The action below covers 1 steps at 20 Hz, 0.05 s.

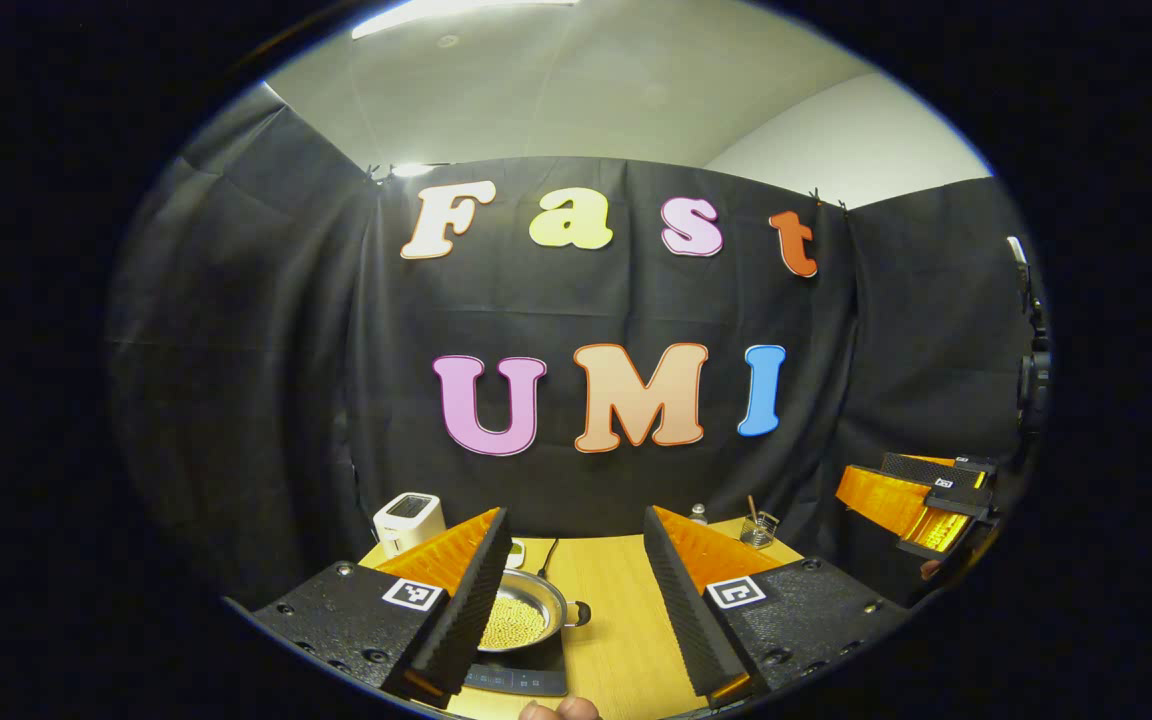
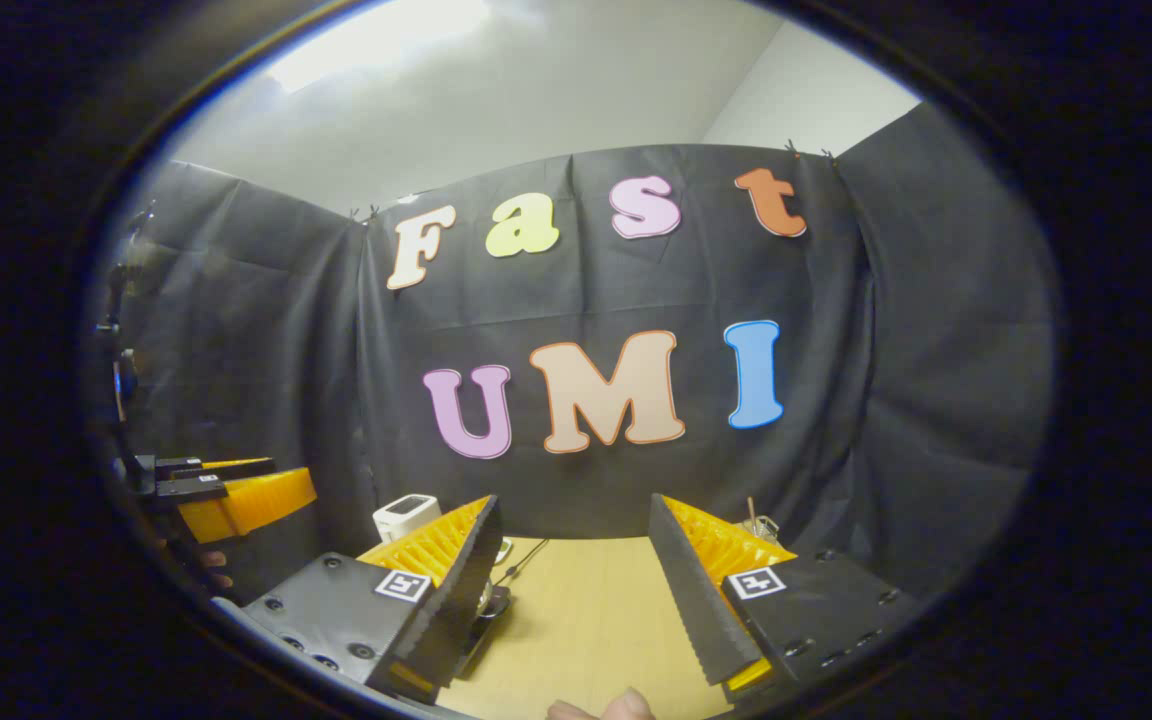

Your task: First push the handle of the pot to place it horizontally, then grasp the pot with both hands and set it on the induction cooktop.

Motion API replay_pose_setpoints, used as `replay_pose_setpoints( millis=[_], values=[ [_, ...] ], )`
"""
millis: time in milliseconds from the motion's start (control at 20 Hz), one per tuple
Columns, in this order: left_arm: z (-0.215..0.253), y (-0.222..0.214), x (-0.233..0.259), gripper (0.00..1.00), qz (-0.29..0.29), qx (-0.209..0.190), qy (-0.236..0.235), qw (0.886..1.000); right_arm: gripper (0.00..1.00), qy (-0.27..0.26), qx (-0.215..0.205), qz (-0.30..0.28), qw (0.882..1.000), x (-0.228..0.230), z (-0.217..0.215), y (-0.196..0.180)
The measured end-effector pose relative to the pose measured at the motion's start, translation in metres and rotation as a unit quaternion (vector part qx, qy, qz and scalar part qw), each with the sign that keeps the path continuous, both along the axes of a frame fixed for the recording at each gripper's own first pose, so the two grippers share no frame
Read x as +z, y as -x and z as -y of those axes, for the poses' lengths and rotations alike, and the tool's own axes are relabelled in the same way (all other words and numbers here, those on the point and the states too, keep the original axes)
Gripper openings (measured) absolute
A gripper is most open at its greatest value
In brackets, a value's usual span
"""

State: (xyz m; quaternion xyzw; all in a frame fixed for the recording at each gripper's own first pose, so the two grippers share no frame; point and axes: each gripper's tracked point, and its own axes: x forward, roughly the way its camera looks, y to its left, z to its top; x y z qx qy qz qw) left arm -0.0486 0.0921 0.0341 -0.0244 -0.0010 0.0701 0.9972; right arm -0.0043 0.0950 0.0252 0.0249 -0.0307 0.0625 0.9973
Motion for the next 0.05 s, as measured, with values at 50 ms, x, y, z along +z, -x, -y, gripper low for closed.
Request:
replay_pose_setpoints(
  millis=[50],
  values=[
    [-0.0015,0.0014,-0.0019,0.8,0.0,0.0,-0.001,1.0,0.89,0.0,0.0,-0.003,1.0,-0.0003,0.0004,-0.0006]
  ],
)
